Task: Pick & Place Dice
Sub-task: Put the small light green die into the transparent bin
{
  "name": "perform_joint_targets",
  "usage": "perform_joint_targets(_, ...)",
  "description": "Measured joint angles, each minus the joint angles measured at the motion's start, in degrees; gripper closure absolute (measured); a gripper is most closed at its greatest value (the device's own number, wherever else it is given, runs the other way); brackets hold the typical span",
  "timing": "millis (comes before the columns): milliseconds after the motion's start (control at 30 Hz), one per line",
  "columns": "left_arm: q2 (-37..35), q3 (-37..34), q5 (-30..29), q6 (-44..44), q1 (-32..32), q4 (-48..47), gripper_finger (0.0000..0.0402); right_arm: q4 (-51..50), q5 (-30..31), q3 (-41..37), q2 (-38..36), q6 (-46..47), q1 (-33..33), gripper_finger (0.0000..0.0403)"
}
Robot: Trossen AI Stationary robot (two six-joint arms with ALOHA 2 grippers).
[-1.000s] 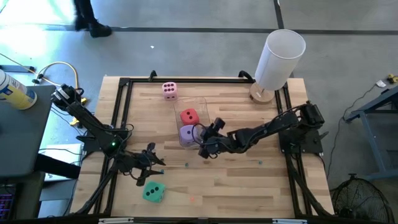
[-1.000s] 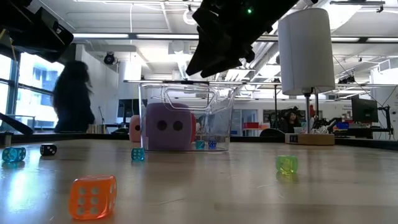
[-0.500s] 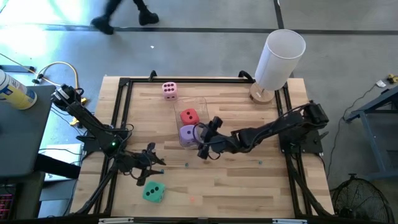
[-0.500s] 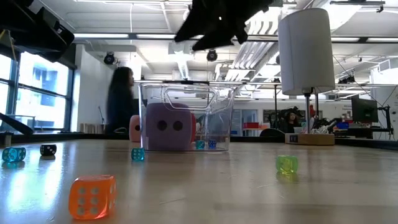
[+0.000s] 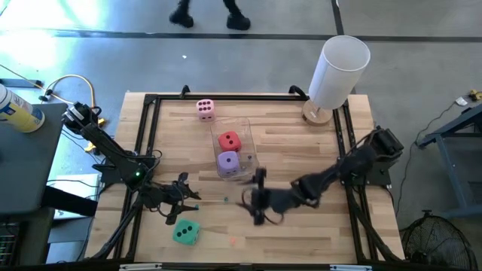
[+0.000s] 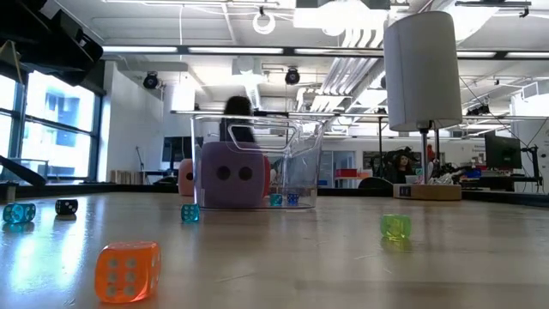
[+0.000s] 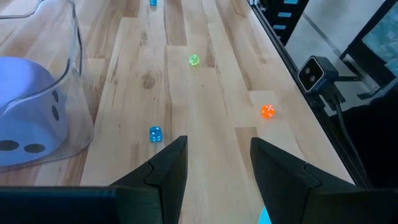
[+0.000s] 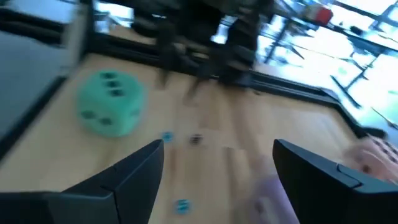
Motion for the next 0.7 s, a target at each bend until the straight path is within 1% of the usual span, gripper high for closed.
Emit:
perform_joint_targets(67,0.0,0.0,0.0,0.0,0.0,0.0,0.0234,-1.2,0.0,0.0,0.0,1.2,2.6,0.011)
perform_joint_targets(200,0.0,0.0,0.0,0.0,0.0,0.0,0.0234,-5.3,0.1,0.0,0.0,9.8,7.2,0.011)
perform_joint_targets(400,0.0,0.0,0.0,0.0,0.0,0.0,0.0234,-18.6,0.1,-0.7,0.0,23.8,12.5,0.011)
perform_joint_targets(600,0.0,0.0,0.0,0.0,0.0,0.0,0.0234,-18.2,3.2,-7.4,0.1,34.2,14.0,0.011)
perform_joint_targets(700,0.0,0.0,0.0,0.0,0.0,0.0,0.0234,-16.9,3.4,-11.0,0.1,38.5,13.5,0.011)
